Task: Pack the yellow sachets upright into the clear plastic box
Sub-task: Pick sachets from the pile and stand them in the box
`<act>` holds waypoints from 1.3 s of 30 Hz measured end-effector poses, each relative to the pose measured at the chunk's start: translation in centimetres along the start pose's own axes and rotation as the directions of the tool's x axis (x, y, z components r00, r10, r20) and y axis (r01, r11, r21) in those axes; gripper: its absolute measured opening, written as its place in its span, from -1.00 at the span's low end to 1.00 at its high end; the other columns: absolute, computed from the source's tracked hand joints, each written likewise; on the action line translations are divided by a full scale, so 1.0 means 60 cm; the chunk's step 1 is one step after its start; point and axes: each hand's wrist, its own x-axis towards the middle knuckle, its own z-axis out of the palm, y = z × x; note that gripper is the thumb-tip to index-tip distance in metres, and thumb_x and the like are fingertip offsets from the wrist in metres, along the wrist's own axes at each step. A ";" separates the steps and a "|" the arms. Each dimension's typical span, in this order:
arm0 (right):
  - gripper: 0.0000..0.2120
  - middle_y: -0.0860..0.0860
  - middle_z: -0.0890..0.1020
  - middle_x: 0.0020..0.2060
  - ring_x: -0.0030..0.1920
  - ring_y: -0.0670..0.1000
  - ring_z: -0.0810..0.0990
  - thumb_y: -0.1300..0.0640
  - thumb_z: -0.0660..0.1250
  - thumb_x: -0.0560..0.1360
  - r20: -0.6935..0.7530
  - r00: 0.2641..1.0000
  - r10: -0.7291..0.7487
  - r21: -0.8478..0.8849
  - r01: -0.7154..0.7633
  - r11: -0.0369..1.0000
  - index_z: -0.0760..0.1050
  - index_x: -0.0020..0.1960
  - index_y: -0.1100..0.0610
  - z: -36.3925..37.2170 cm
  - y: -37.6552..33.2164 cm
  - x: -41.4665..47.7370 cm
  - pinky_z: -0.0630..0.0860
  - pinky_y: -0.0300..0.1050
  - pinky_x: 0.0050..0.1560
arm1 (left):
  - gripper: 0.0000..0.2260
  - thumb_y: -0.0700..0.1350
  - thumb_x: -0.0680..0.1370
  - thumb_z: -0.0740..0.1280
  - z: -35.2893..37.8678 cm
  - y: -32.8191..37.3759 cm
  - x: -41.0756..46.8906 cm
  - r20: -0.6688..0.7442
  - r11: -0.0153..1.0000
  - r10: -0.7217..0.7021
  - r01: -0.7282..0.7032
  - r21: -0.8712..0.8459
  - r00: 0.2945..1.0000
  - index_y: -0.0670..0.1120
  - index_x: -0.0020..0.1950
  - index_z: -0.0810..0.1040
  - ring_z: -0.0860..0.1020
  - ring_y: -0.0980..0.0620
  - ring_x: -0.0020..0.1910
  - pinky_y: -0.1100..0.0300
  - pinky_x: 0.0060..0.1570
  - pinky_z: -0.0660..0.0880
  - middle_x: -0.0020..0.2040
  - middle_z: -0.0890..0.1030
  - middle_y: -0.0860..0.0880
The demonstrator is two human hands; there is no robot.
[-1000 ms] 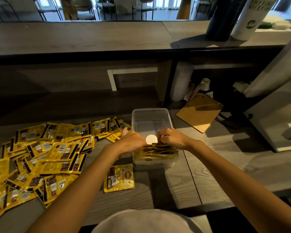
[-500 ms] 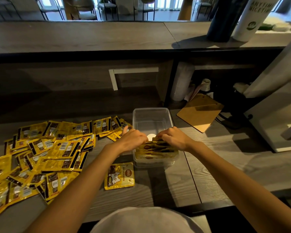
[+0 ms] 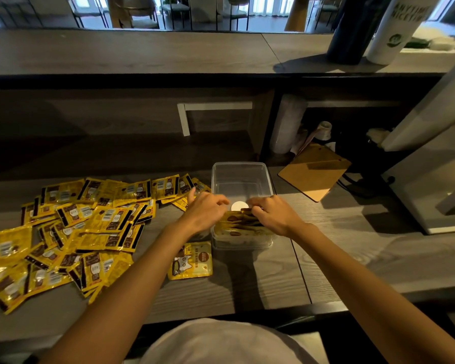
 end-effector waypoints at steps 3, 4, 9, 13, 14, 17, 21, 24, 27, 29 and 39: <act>-0.54 0.14 0.52 0.29 0.27 0.10 0.48 -0.03 0.03 0.55 -0.065 0.998 -0.002 -0.039 0.000 0.999 0.41 0.35 0.13 0.000 -0.019 -0.006 0.39 -0.03 0.25 | -0.72 -0.17 0.59 0.11 -0.009 -0.013 -0.011 -0.157 0.998 -0.055 0.048 -0.048 0.986 -0.02 0.22 0.52 0.38 0.00 0.34 -0.06 0.49 -0.17 0.21 0.57 -0.03; -0.57 0.13 0.49 0.32 0.32 0.09 0.43 0.00 0.06 0.58 -0.091 0.995 -0.030 -0.072 0.023 0.997 0.39 0.36 0.14 -0.001 -0.030 -0.009 0.33 -0.04 0.31 | -0.72 -0.18 0.59 0.13 -0.013 -0.016 -0.017 -0.217 0.996 -0.079 0.067 -0.063 0.973 -0.03 0.21 0.53 0.41 0.00 0.32 -0.05 0.48 -0.14 0.19 0.58 -0.03; -0.63 0.11 0.48 0.30 0.33 0.06 0.41 0.11 0.14 0.58 -0.107 0.944 -0.313 -0.215 0.286 0.934 0.38 0.36 0.16 0.035 -0.114 -0.033 0.27 -0.10 0.35 | -0.74 -0.19 0.59 0.16 -0.023 -0.055 -0.075 -0.424 0.955 -0.297 0.263 -0.139 0.855 -0.13 0.24 0.51 0.44 -0.10 0.25 -0.06 0.36 0.27 0.19 0.57 -0.11; -0.69 0.16 0.54 0.17 0.13 0.19 0.55 0.17 0.16 0.55 0.100 0.918 -0.384 -0.225 0.397 0.890 0.44 0.25 0.23 0.128 -0.154 -0.021 0.51 0.12 0.09 | -0.72 -0.17 0.59 0.15 0.002 -0.121 -0.124 -0.389 0.854 -0.500 0.516 -0.072 0.773 -0.21 0.24 0.49 0.42 -0.22 0.26 -0.09 0.26 0.33 0.23 0.52 -0.24; -0.69 0.18 0.53 0.19 0.15 0.22 0.54 0.16 0.16 0.56 0.138 0.929 -0.344 -0.234 0.369 0.900 0.43 0.25 0.24 0.146 -0.159 -0.015 0.51 0.12 0.09 | -0.71 -0.16 0.59 0.14 0.010 -0.134 -0.137 -0.362 0.822 -0.544 0.567 -0.049 0.757 -0.22 0.25 0.47 0.38 -0.24 0.29 -0.10 0.29 0.31 0.26 0.49 -0.25; -0.62 0.22 0.42 0.30 0.30 0.25 0.42 0.12 0.17 0.58 0.248 0.949 -0.194 -0.260 0.258 0.930 0.31 0.34 0.26 0.187 -0.162 0.000 0.41 0.07 0.20 | -0.63 -0.09 0.59 0.15 0.036 -0.168 -0.174 -0.289 0.732 -0.649 0.681 0.016 0.704 -0.18 0.37 0.35 0.21 -0.24 0.41 -0.15 0.36 0.20 0.40 0.31 -0.23; -0.34 0.30 0.05 0.48 0.46 0.34 0.12 0.20 0.20 0.56 0.363 0.931 -0.028 -0.349 0.164 0.923 -0.10 0.52 0.21 0.216 -0.153 0.014 0.24 0.16 0.41 | -0.37 0.03 0.58 0.19 0.073 -0.202 -0.198 -0.172 0.642 -0.752 0.766 0.022 0.636 -0.23 0.50 0.01 -0.10 -0.31 0.50 -0.21 0.45 -0.01 0.52 -0.06 -0.29; -0.31 0.30 0.15 0.45 0.44 0.34 0.18 0.26 0.20 0.54 0.395 0.919 0.012 -0.401 0.160 0.902 -0.14 0.52 0.19 0.215 -0.154 0.017 0.29 0.17 0.37 | -0.32 0.03 0.59 0.18 0.088 -0.211 -0.204 -0.192 0.677 -0.718 0.735 0.032 0.669 -0.24 0.52 -0.11 -0.12 -0.31 0.51 -0.20 0.45 -0.05 0.53 -0.09 -0.29; -0.32 0.27 0.20 0.41 0.39 0.30 0.27 0.29 0.23 0.52 0.334 0.943 0.007 -0.427 0.144 0.893 -0.08 0.51 0.21 0.214 -0.162 0.013 0.36 0.12 0.29 | -0.34 0.05 0.55 0.25 0.086 -0.216 -0.203 -0.264 0.743 -0.622 0.662 0.098 0.737 -0.19 0.51 0.03 0.07 -0.22 0.51 -0.15 0.44 0.07 0.52 0.11 -0.23; -0.38 0.24 0.25 0.36 0.35 0.26 0.33 0.29 0.26 0.51 0.243 0.970 -0.008 -0.445 0.119 0.887 0.03 0.47 0.25 0.216 -0.165 0.013 0.39 0.06 0.27 | -0.30 0.08 0.51 0.31 0.082 -0.217 -0.197 -0.278 0.791 -0.566 0.607 0.083 0.776 -0.16 0.50 0.07 0.17 -0.17 0.47 -0.07 0.41 0.15 0.49 0.21 -0.17; -0.64 0.21 0.50 0.21 0.21 0.24 0.52 0.31 0.24 0.52 0.112 0.991 -0.069 -0.418 0.110 0.902 0.24 0.28 0.26 0.194 -0.192 0.017 0.49 0.03 0.10 | -0.42 0.15 0.50 0.29 0.081 -0.210 -0.175 -0.163 0.869 -0.370 0.403 0.287 0.915 -0.12 0.42 0.30 0.17 -0.12 0.49 0.03 0.42 0.15 0.49 0.20 -0.17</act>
